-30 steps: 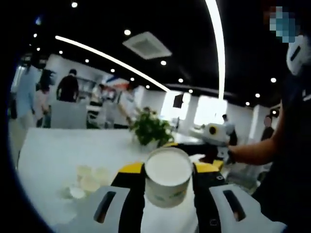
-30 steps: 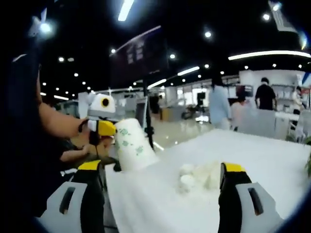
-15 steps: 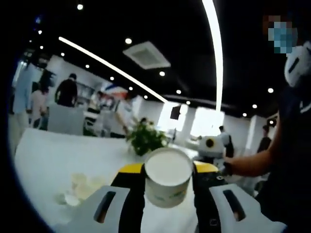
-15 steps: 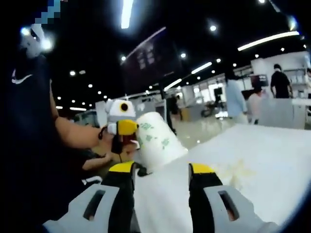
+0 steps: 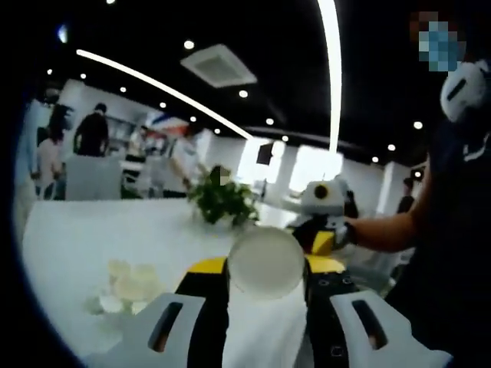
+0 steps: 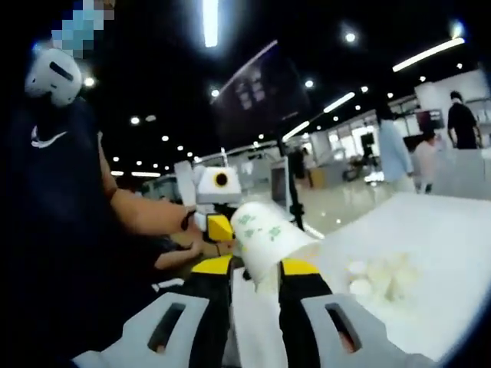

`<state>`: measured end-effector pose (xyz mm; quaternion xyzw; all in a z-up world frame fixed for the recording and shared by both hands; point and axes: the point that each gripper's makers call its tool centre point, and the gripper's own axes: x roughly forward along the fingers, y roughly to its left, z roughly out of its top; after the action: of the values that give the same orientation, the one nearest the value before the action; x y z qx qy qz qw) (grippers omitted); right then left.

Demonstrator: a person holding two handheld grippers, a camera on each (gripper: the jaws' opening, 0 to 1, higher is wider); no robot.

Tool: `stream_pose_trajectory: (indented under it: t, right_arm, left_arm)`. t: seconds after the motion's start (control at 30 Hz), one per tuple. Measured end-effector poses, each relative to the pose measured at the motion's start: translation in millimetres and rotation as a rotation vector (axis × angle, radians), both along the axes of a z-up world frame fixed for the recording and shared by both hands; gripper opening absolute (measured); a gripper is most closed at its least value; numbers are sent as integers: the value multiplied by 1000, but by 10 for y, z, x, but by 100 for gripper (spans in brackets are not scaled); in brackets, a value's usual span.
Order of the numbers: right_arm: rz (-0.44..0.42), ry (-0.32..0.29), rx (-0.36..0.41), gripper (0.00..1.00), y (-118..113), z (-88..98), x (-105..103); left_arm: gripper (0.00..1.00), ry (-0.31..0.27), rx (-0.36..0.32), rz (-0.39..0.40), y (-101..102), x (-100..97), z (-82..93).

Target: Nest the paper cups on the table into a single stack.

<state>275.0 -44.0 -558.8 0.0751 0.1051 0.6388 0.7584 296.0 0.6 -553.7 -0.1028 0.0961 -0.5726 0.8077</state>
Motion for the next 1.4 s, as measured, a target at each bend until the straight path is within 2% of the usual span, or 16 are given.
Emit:
stream_pose_trajectory:
  t: [0.17,0.23,0.4,0.53,0.63,0.87,0.97,1.03,1.1,1.2,1.3,1.4]
  right_arm:
    - [51,13,36,17,64,126,-67]
    - [54,8,31,17,78,142,-65]
    - [66,-4,33,8,94,185,-77]
    - [71,10,44,7,98,212,-82]
    - [80,6,34,0,96,216,-101]
    - [108,14,5,0,110,220,-143]
    - [106,20,-4,0,113,237,-130]
    - [99,9,-20,0,116,241,-116]
    - [90,3,-39,0,115,234,-93]
    - [77,-1,-67,0,104,222,-52]
    - [69,-8,-113,0,94,204,-34]
    - [85,-25,-221,0,58,116,-40]
  left_arm:
    - [35,8,20,-47,31,-32,-22]
    - [35,-19,57,-44,52,-9,-58]
    - [36,-57,131,-77,16,-35,-123]
    - [36,-66,125,-74,12,-18,-120]
    - [36,-65,111,-67,7,-9,-101]
    - [38,-64,106,-65,2,-5,-94]
    - [46,-68,108,-32,18,46,-91]
    - [56,-73,132,13,56,121,-123]
    - [67,-94,190,81,123,232,-197]
    - [75,-100,253,143,227,321,-302]
    - [84,-102,257,192,313,355,-326]
    - [92,-134,297,250,424,415,-373]
